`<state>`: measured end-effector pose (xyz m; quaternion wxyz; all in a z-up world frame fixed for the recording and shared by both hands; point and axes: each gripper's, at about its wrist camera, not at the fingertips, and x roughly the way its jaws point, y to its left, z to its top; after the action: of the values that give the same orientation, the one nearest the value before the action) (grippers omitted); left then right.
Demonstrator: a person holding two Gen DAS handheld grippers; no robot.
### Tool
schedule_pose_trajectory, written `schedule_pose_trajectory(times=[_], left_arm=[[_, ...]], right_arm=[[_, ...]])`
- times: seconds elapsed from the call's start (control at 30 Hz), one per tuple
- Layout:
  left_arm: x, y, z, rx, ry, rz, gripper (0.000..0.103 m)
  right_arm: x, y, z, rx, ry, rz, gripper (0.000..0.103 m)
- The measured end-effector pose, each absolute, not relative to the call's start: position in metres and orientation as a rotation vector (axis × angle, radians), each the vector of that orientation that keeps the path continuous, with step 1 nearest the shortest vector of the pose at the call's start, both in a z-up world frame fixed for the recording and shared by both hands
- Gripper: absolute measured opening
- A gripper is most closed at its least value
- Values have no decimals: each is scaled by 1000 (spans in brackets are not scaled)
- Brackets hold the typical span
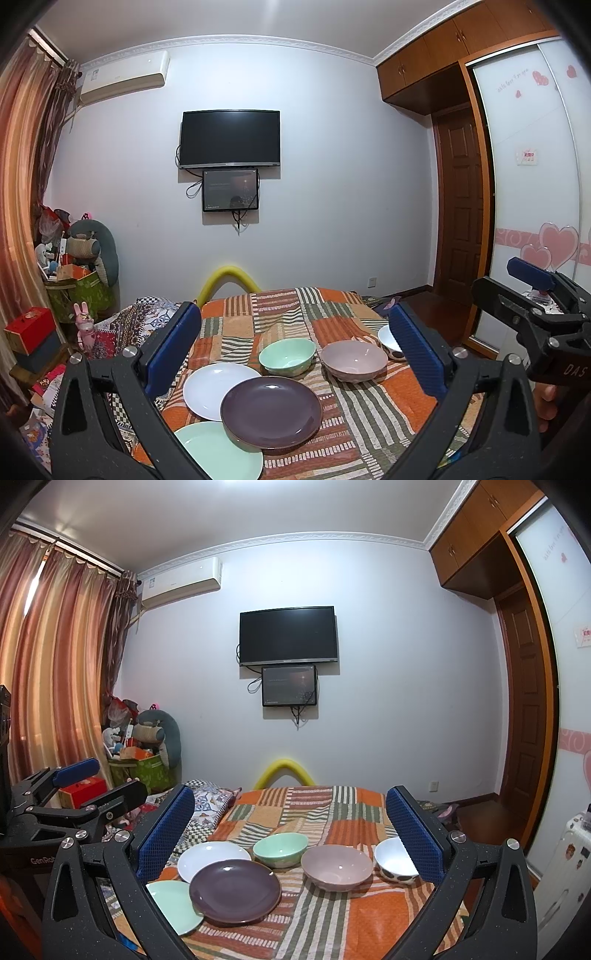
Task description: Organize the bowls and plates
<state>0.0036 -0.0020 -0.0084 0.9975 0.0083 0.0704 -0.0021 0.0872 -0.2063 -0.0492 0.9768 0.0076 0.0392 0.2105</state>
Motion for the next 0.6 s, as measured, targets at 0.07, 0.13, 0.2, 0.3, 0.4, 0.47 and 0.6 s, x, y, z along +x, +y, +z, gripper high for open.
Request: schedule_pose_trajectory(times=[0.07, 0.13, 0.2, 0.3, 0.4, 0.47, 0.6], left_arm=[[5, -1, -8, 16, 143, -6, 103], [5, -1, -8, 16, 143, -6, 103], [5, -1, -7, 15, 143, -7, 103], [5, -1, -8, 12, 144, -7, 103], [5, 0, -7, 11, 144, -7, 103], [5, 0, -7, 10, 144, -7, 103], [6, 1, -7, 5, 143, -10, 103]], right_arm=[[87, -206, -49, 16, 78, 425, 103], [88, -206, -50, 17, 79, 426, 103], [87, -206, -50, 16, 78, 426, 103], [87, -206, -50, 17, 78, 427, 103], [87, -206, -51, 16, 78, 427, 103], [87, -206, -51, 17, 78, 427, 103], [87, -206, -51, 17, 77, 427, 103]])
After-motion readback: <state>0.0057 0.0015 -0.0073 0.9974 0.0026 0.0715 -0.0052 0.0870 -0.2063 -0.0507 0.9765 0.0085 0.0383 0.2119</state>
